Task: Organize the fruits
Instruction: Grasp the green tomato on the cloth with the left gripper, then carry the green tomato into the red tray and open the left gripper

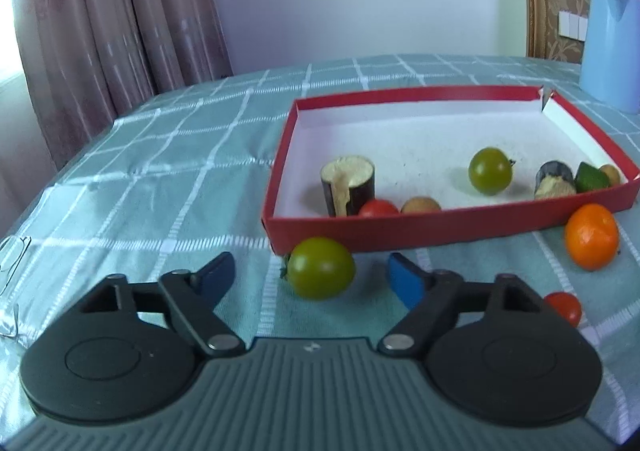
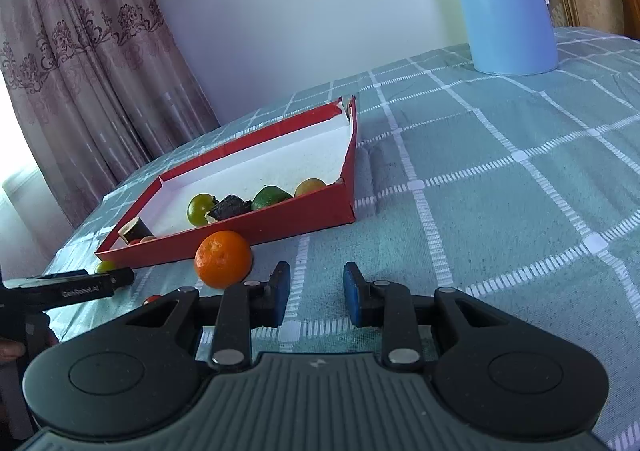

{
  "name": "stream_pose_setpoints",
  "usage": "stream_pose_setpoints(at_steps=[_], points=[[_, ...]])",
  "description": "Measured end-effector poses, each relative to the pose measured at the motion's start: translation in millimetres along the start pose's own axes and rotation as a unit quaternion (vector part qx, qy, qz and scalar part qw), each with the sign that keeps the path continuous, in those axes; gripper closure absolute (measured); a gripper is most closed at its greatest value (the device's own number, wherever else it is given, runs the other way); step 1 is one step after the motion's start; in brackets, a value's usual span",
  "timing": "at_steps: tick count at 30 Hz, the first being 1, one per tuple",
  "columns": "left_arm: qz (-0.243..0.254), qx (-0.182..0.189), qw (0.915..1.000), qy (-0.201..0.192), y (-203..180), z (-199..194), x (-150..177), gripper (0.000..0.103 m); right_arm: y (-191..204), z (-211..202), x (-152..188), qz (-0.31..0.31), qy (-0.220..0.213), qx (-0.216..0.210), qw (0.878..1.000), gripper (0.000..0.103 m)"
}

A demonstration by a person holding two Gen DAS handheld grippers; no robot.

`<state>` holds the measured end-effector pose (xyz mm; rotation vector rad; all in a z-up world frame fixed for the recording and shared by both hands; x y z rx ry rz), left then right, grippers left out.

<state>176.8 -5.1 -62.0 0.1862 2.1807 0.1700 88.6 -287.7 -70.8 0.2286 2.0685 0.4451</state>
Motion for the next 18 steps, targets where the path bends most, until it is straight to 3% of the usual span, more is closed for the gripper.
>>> stream_pose_setpoints(at_steps=[2, 4, 5, 11, 18], points=[[-0.003, 0.011, 0.9999, 0.0, -0.5, -0.8, 0.9, 0.041, -0.7, -0.1, -0.2, 0.004, -0.001, -0.002, 1.0, 0.075], [-0.003, 0.016, 0.9999, -0.001, -1.3, -2.7, 1.5, 0.062, -0.7, -0.3, -0.1, 0.004, -0.001, -0.003, 1.0, 0.075], [-0.005, 0.021, 0.9998, -0.001, -1.3, -2.5, 1.8, 0.067, -0.7, -0.6, 0.0, 0.005, -0.001, -0.003, 1.0, 0.075], [-0.01, 0.021, 0.9997, -0.005, -1.6, -9.8, 2.0, 0.07, -1.1, -1.0, 0.0, 0.006, -0.003, -0.002, 1.0, 0.075], [-0.005, 0.047, 0.9978, -0.046, -17.0, -40.0, -21.1, 0.071, -1.0, -1.1, -0.3, 0.004, -0.002, -0.001, 1.0, 0.075]])
Point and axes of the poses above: each gripper's, at about its wrist camera, not at the fingertips, and z roughly the way its jaws point, y to its left, x to its underside, the point moved 10 cm from there along z, roughly the way its jaws point, and after that the axes turned 4 degrees about -x, right-handed, at the moved point
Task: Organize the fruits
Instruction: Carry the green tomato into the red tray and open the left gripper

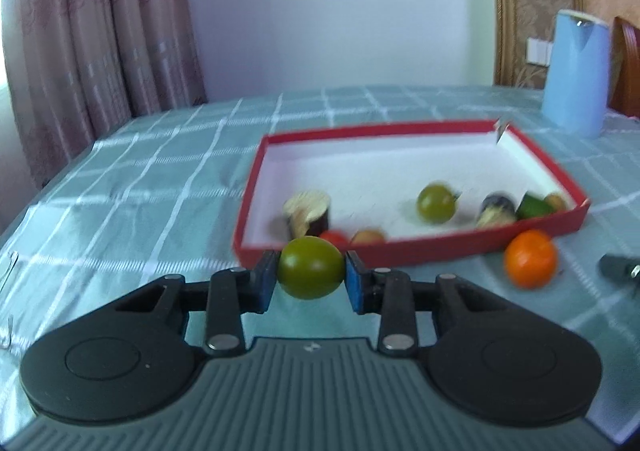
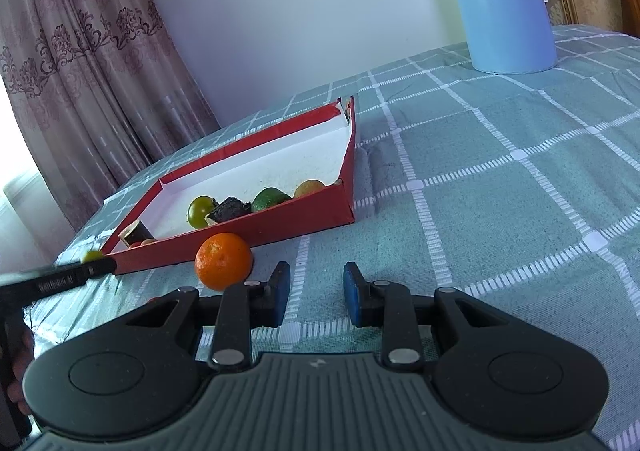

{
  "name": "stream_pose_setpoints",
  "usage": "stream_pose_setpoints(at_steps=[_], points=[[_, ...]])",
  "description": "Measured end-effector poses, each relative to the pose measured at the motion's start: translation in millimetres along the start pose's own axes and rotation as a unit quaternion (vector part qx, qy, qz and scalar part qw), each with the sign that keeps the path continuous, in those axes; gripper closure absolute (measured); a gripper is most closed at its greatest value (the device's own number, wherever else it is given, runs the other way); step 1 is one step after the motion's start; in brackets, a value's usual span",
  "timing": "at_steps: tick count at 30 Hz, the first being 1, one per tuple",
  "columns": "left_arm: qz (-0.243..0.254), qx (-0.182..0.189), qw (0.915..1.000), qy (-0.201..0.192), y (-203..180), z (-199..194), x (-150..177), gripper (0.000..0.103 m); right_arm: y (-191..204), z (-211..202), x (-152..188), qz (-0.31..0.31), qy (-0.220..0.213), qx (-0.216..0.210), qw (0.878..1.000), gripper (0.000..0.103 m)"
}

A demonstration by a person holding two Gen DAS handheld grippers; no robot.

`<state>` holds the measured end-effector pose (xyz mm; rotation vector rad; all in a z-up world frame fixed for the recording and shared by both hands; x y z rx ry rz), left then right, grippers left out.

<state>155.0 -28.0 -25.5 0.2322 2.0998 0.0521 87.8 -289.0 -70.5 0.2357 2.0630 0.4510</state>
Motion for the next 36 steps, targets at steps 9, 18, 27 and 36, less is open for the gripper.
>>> stream_pose_setpoints(at_steps=[9, 18, 27, 36], points=[[0.007, 0.016, 0.9998, -0.003, -40.8, 27.6, -37.9, 0.071, -0.9, 0.2, -0.2, 0.004, -0.001, -0.003, 1.0, 0.075], [0.002, -0.011, 0.9999, -0.006, -38.6, 35.3, -38.5, 0.037, -1.8, 0.5, -0.3, 0.01, 0.0, -0.008, 1.0, 0.075], [-0.042, -0.043, 0.9979, -0.026, 13.3, -24.2, -4.0, 0.006, -1.4, 0.6, 0.1, 0.007, 0.0, -0.005, 1.0, 0.075], [-0.062, -0.051, 0.9967, -0.009, 37.3, -44.6, 44.3, 0.003, 38.9, -1.9, 11.4, -0.069, 0.012, -0.038, 0.997, 0.075]])
Point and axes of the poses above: each gripper's, at about its wrist camera, not at the fingertips, and z roughly the way its jaws point, y to its left, x to its underside, the point moved 10 cm from there along z, roughly the way its jaws point, and after that the axes turned 4 degrees about -x, right-handed, at the moved point
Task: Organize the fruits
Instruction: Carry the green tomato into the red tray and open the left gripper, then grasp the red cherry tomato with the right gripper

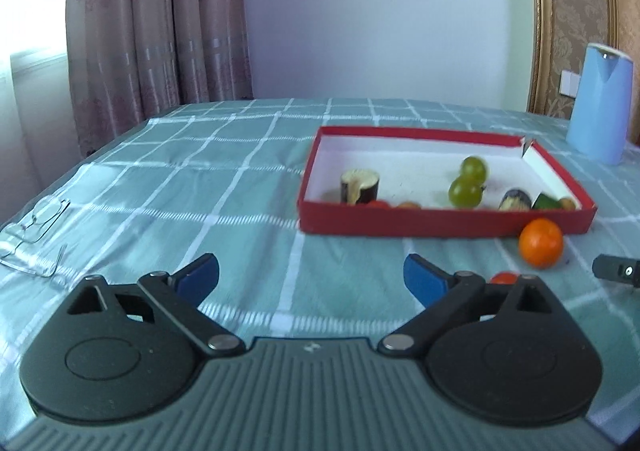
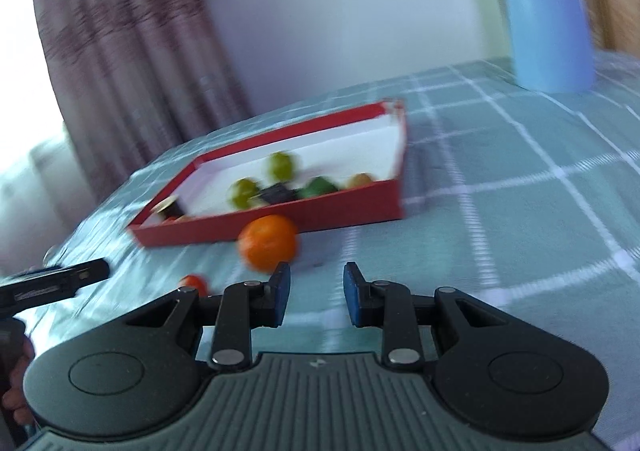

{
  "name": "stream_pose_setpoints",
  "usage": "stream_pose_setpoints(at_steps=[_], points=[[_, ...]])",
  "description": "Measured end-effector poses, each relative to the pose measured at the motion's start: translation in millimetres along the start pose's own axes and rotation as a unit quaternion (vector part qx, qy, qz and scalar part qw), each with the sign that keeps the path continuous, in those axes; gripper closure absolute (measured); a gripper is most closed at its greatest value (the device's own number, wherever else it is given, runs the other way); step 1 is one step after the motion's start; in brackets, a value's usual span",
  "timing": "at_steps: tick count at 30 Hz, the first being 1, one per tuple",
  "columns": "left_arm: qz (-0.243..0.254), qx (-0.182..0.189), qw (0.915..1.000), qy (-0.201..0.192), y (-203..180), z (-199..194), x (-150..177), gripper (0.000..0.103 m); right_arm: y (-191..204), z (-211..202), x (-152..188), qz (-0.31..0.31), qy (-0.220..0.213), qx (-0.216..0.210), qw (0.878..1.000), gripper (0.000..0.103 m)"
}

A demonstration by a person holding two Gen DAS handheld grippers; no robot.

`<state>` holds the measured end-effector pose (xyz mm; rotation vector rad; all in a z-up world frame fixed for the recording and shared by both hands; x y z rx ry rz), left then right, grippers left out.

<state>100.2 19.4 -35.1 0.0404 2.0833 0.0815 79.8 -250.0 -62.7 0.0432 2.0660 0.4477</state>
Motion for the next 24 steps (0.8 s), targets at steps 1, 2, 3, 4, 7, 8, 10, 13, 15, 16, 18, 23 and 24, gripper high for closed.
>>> stream_pose_setpoints(at_steps=[1, 2, 3, 4, 7, 8, 10, 13, 15, 16, 18, 23, 24], points=[[0.001, 0.0, 1.0, 0.003, -0.4, 2.0, 2.9, 0.003, 11.5, 1.0, 2.5, -0.014, 0.003, -0.007, 1.0, 0.075], [0.001, 0.0, 1.0, 0.006, -0.7, 4.7, 5.2, 0.003, 21.8, 2.6, 4.6, -0.028, 0.006, -0.013, 0.999, 0.075], [0.0, -0.002, 0.9999, 0.011, -0.8, 7.6, 8.5, 0.003, 34.1, 4.4, 7.0, -0.049, 0.009, -0.02, 0.999, 0.075], [-0.003, -0.001, 0.9999, 0.017, -0.4, 9.4, 9.5, 0.003, 44.9, 6.5, 8.8, -0.069, 0.01, -0.024, 0.997, 0.075], [-0.014, 0.008, 0.9997, 0.02, 1.5, 12.1, 9.9, 0.003, 68.6, 12.8, 10.8, -0.109, 0.013, -0.03, 0.993, 0.075], [-0.02, 0.007, 0.9994, 0.026, 3.5, 13.7, 11.2, 0.003, 75.5, 15.0, 11.0, -0.12, 0.013, -0.032, 0.992, 0.075], [-0.035, 0.008, 0.9988, 0.032, 8.1, 15.2, 13.1, 0.003, 84.7, 20.1, 10.9, -0.134, 0.015, -0.031, 0.99, 0.075], [-0.056, 0.014, 0.9977, 0.035, 13.4, 15.3, 14.4, 0.003, 92.8, 27.9, 13.0, -0.149, 0.026, -0.031, 0.988, 0.075], [-0.063, 0.017, 0.9972, 0.038, 14.7, 15.5, 14.8, 0.003, 96.8, 33.3, 14.2, -0.158, 0.031, -0.025, 0.987, 0.075], [-0.064, 0.02, 0.9971, 0.036, 14.6, 14.9, 14.5, 0.003, 97.1, 36.5, 13.9, -0.16, 0.032, -0.023, 0.986, 0.075], [-0.066, 0.02, 0.997, 0.035, 14.9, 13.9, 14.1, 0.003, 98.6, 40.8, 12.8, -0.163, 0.035, -0.02, 0.986, 0.075], [-0.071, 0.023, 0.9966, 0.034, 15.4, 13.5, 13.8, 0.003, 98.1, 54.4, 15.6, -0.168, 0.053, -0.006, 0.984, 0.075], [-0.072, 0.024, 0.9965, 0.035, 15.5, 13.7, 13.7, 0.003, 97.5, 55.9, 15.9, -0.168, 0.055, -0.005, 0.984, 0.075]])
Point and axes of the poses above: each gripper's, at about its wrist camera, not at the fingertips, and z roughly the way its jaws point, y to its left, x to its underside, the point moved 10 cm from there along z, roughly the way its jaws point, and after that the axes turned 4 degrees about -x, right-handed, at the moved point
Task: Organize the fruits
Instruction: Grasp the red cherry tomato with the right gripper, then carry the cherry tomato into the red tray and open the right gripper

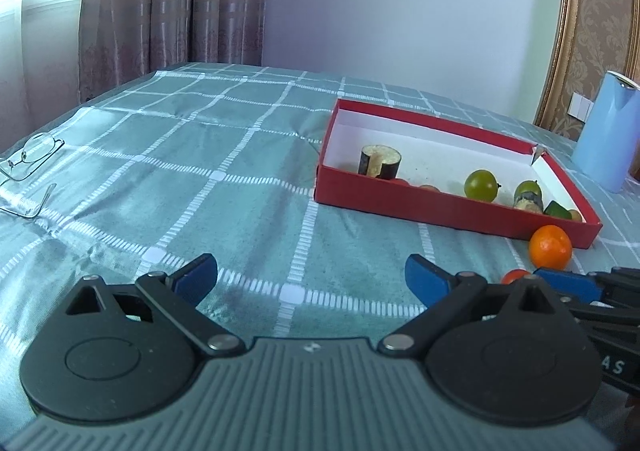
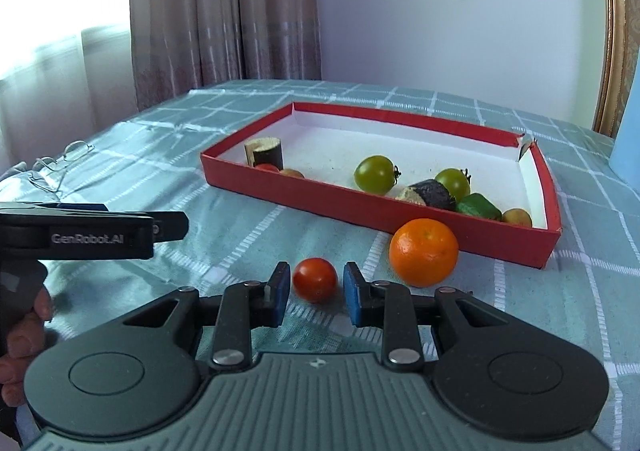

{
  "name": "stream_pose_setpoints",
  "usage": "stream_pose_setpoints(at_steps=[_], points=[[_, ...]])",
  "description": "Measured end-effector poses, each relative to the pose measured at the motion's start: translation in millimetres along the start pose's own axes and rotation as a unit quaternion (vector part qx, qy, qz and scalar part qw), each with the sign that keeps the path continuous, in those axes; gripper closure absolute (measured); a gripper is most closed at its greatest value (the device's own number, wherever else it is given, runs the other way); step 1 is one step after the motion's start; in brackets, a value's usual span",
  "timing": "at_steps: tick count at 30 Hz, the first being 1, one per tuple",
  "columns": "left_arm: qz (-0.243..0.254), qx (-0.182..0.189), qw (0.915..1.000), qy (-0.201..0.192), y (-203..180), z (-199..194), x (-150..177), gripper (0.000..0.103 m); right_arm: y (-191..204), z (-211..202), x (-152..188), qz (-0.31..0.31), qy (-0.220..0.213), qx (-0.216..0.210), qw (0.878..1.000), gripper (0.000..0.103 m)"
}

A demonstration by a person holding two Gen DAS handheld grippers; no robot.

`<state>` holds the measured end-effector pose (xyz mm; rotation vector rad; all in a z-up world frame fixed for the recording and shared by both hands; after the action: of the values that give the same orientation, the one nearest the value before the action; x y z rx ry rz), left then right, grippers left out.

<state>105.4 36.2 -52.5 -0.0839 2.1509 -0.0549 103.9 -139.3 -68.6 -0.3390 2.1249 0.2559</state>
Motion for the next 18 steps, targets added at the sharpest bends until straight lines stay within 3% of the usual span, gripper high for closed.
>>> stream_pose_setpoints(at_steps=[18], points=[[-0.001, -0.011, 0.9999, 0.0, 1.9, -0.1, 1.2, 0.003, 5.3, -2.7, 0.7, -0.007, -0.001, 0.0, 1.0, 0.078]])
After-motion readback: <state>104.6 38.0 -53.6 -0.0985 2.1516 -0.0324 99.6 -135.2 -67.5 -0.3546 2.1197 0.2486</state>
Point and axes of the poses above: each gripper's, at about its wrist camera, not at the fingertips, and z roughly the way its jaws point, y to its left, x to its underside, the point moved 10 cm from there along z, roughly the way its jaws point, and after that the axes turned 4 degrees about -x, right-handed, at the moved point
